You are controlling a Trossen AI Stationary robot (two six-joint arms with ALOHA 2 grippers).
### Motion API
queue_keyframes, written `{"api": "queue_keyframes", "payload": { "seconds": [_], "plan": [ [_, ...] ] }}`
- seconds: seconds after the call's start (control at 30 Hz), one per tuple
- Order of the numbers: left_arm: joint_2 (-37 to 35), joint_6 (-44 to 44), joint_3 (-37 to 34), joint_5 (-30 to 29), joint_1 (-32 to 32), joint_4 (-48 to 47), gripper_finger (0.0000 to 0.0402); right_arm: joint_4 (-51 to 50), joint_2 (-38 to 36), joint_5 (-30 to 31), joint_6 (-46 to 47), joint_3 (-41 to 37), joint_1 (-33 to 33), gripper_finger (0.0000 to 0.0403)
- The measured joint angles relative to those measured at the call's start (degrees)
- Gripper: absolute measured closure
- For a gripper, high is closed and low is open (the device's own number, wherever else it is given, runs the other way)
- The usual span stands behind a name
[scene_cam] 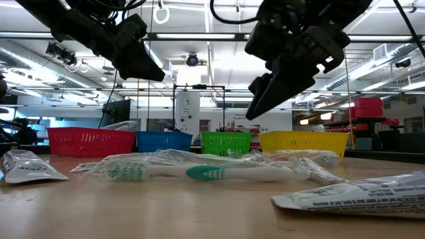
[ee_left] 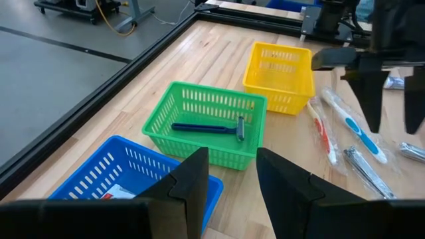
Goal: Pick & Place Travel size toiletries
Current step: Put the silver nail cutter into the yellow bin
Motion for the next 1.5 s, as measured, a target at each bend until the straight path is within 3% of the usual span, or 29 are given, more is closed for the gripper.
{"api": "queue_keyframes", "payload": {
  "seconds": [0.23,0.77,0.97,1.5],
  "plan": [
    [0.00,-0.29,0.00,0.00,0.00,-0.09,0.0267,2.43,3.24,0.02,-0.25,0.00,-0.20,0.0185],
    [0.00,0.15,0.00,0.20,0.00,-0.59,0.0267,8.54,11.78,-1.06,-8.34,0.00,0.53,0.0216],
    [0.00,0.23,0.04,0.22,-0.02,-1.75,0.0267,9.39,13.97,1.28,-9.49,0.04,0.79,0.0224],
    [0.00,0.32,0.04,0.20,-0.01,-1.71,0.0267,11.58,14.36,-0.67,-8.33,0.00,0.55,0.0321]
  ]
}}
